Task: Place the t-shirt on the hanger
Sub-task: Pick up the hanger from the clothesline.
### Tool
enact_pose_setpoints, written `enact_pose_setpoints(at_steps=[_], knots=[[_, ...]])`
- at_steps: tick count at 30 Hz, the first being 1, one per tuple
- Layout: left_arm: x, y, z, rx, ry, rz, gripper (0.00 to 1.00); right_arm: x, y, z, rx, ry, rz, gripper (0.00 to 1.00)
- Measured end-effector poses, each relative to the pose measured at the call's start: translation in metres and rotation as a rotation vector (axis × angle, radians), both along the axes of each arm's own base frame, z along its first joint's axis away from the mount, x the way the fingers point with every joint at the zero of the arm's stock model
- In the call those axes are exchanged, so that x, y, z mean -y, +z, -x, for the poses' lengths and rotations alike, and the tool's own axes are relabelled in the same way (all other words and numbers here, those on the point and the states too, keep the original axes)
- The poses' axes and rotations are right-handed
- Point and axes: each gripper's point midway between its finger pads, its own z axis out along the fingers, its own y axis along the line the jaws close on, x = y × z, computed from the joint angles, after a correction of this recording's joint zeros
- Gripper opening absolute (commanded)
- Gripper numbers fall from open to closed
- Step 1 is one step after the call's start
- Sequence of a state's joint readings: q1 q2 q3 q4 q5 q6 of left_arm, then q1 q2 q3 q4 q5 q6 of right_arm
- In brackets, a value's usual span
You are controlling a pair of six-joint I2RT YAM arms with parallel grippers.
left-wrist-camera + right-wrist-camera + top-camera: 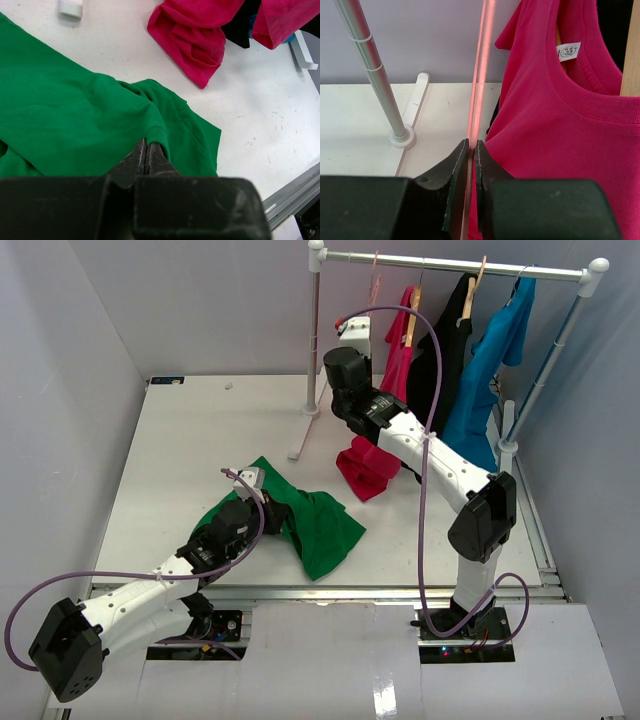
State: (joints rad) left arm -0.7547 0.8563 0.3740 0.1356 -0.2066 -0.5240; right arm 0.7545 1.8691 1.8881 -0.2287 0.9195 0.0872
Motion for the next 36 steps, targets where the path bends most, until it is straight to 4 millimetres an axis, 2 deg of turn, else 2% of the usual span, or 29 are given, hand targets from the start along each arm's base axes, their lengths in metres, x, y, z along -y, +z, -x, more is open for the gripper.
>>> enact_pose_setpoints(at_steps=[5,10,15,19,21,25,29,32,36], knots=[[0.0,0.0,0.0,0.0,-0.001,0.0,0.0,0.007,0.004,-0.002,-0.003,0.01,0.042,0.08],[0.0,0.0,0.0,0.0,-0.002,0.0,0.0,0.013,0.015,0.0,0.004,0.037,0.09,0.08],[0.0,0.002,0.0,0.003,0.0,0.004,0.0,0.021,0.046,0.011,0.046,0.073,0.102,0.08],[-0.002,0.002,-0.001,0.005,0.015,0.005,0.0,0.033,0.076,0.029,0.105,0.095,0.059,0.08],[-0.003,0.002,-0.002,0.003,0.026,0.011,0.0,0.04,0.079,0.041,0.108,0.109,0.04,0.08],[-0.004,-0.001,-0.005,-0.02,0.055,0.013,0.0,0.049,0.062,0.07,0.071,0.157,0.0,0.08],[0.003,0.008,-0.011,-0.049,0.062,0.019,0.0,0.044,0.019,0.104,-0.046,0.266,-0.028,0.08],[0.013,0.023,-0.019,-0.07,0.046,0.044,0.0,0.026,-0.011,0.14,-0.127,0.372,-0.036,0.08],[0.03,0.039,-0.042,-0.107,0.026,0.059,0.0,-0.009,-0.041,0.204,-0.208,0.549,-0.03,0.08]])
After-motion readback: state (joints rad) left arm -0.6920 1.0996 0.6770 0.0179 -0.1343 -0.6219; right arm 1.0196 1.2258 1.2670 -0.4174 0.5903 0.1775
